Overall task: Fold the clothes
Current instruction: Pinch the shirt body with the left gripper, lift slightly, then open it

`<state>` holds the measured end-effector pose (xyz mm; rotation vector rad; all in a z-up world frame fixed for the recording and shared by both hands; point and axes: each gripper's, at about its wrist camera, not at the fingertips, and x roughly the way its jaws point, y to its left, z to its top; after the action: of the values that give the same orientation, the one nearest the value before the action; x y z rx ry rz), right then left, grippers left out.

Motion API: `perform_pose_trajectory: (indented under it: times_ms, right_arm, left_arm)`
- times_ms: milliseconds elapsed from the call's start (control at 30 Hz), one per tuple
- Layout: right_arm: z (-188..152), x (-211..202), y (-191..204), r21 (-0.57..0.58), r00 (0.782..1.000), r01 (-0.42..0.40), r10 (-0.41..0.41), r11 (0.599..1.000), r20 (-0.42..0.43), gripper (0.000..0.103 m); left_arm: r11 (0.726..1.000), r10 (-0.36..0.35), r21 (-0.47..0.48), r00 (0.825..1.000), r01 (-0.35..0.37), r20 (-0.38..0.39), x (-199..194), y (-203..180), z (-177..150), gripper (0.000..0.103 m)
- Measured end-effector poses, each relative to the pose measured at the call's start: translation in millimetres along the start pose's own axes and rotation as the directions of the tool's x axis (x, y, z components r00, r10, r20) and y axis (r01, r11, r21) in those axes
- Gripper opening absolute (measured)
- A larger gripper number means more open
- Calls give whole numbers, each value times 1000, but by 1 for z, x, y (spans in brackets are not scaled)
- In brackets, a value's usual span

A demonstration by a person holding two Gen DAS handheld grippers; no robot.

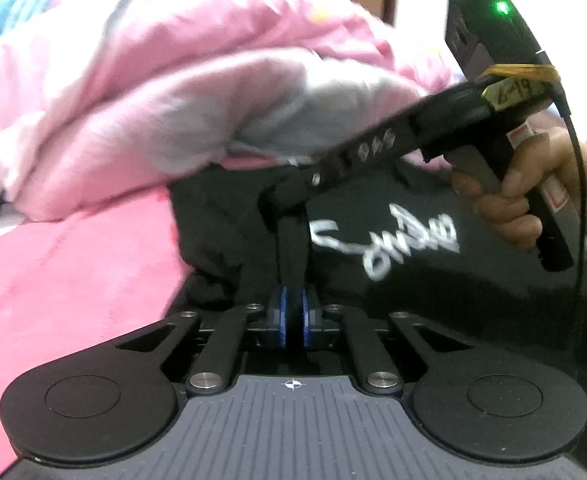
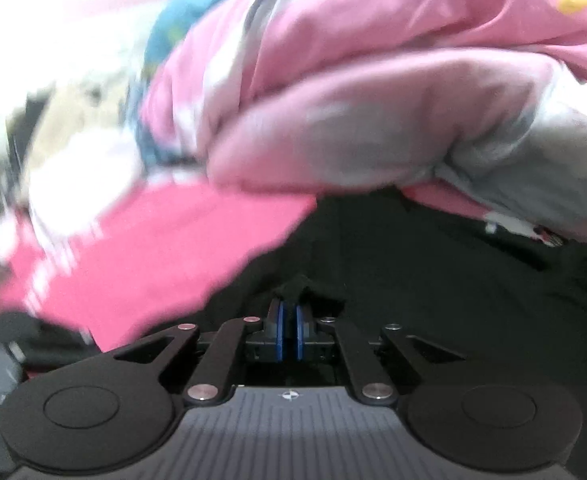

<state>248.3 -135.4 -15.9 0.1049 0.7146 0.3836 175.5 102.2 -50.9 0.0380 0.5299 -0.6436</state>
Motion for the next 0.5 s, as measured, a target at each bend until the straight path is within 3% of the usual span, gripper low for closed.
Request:
perform_pose_trajectory:
  times_ms: [133, 233, 333, 500]
  right_arm:
    - [36, 5, 8, 67, 994, -101, 98, 993, 44, 5]
    - [57, 25, 25, 71, 987, -157, 154, 985, 43, 5]
    - [78, 57, 41, 81, 979, -205, 204, 975, 23, 5]
    - [95, 118, 67, 107, 966, -252, 256, 962, -24, 5]
  left_arm:
    - [987, 20, -159, 997, -8, 77, -21, 37, 8, 5]
    - [954, 57, -300, 991, -19, 118, -37, 72, 11, 5]
    - [895, 114, -444, 985, -47, 126, -49, 112, 9, 5]
    - [753, 182, -653, 979, -78, 92, -59, 168, -8, 5]
